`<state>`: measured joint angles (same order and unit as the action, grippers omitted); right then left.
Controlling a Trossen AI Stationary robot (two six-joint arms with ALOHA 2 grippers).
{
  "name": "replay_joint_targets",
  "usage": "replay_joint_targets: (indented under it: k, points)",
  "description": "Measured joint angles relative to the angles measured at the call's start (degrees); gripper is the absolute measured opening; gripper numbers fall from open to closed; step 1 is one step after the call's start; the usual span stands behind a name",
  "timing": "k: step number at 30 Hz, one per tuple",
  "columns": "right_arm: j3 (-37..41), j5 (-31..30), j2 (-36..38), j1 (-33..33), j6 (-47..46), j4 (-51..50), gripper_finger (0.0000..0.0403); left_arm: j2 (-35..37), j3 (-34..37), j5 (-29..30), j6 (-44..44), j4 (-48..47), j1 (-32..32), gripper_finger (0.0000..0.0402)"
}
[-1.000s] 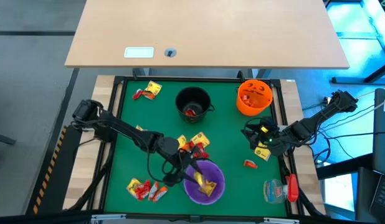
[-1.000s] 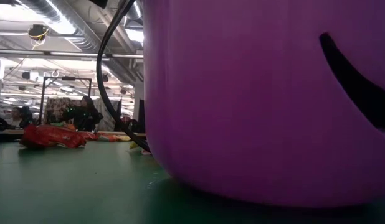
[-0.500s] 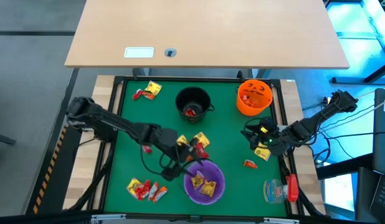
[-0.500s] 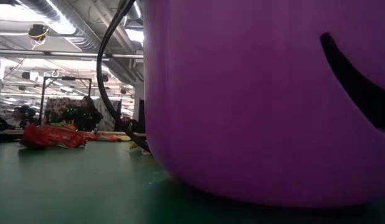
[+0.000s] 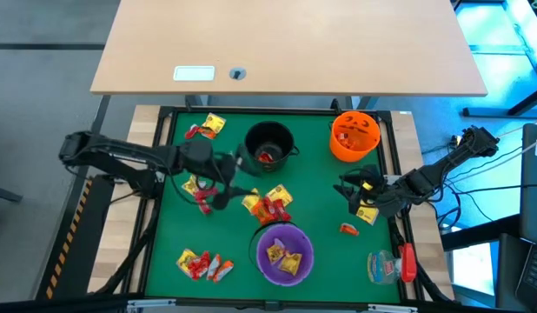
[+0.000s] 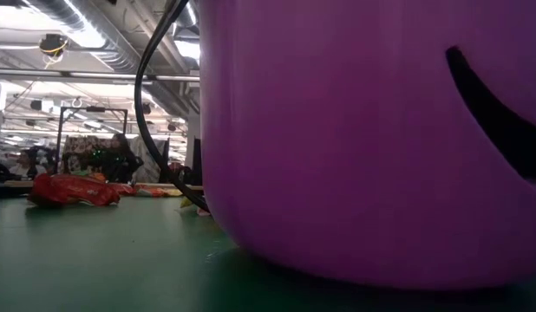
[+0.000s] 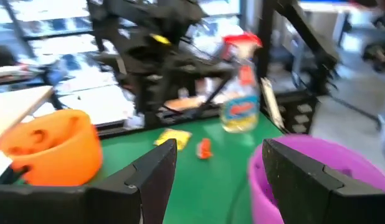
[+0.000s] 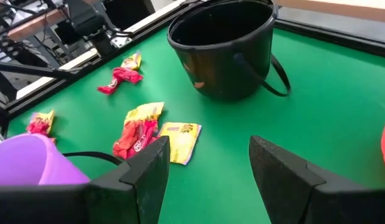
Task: Sort candy
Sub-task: Put the yellow candy into the purple bucket
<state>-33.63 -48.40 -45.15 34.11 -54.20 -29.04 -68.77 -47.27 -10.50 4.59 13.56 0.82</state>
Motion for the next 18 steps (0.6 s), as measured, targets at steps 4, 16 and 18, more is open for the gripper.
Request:
replay_joint_targets:
  k: [4, 16, 18]
  points:
    - [0.0, 0.0, 0.0, 0.0, 0.7, -0.4, 0.0216, 2.3, 5.0, 0.0, -2.8, 7.0, -2.7, 0.0227]
    - [4.8, 0.0, 0.0, 0.0, -1.2, 3.8, 0.0216, 2.1, 6.7, 0.0, -4.2, 8.6, -4.6, 0.0227]
    - [5.7, 0.0, 0.0, 0.0, -3.0, 4.1, 0.0216, 2.1, 6.7, 0.0, -4.2, 8.5, -4.6, 0.0227]
